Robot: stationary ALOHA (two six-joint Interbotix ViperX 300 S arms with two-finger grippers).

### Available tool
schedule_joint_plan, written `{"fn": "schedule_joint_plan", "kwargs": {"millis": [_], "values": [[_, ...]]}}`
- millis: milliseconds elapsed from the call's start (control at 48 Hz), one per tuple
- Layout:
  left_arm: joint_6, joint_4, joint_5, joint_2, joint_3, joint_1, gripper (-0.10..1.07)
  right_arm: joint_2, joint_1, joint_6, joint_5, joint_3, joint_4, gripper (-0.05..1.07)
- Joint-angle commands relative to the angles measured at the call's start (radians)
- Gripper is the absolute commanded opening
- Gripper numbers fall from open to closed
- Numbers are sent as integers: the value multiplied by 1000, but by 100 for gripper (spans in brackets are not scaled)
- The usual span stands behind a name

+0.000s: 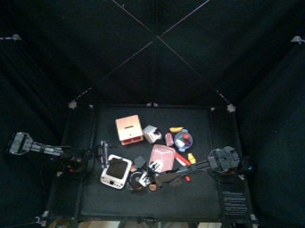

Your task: Grab salmon sushi

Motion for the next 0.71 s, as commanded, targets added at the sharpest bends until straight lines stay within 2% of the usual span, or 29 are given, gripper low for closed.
{"fn": "schedule_joint_plan", "kwargs": {"millis": [0, 167, 458, 583, 688], "values": [[0, -2, -3, 2, -17, -2, 99, -92, -6, 29, 0, 44, -8, 88], [0, -2, -3, 2, -17, -2, 99, -167, -6, 98, 0, 161, -25, 88], [-2, -2, -3, 2, -15, -5, 99, -353, -38, 250, -12, 446, -60, 88], [0, 0, -3, 2, -18, -6, 99, -428, -77, 278, -58, 569, -101, 88], [0, 2, -3, 2, -25, -5, 99, -468, -133, 295, -146, 669, -144, 88]]}}
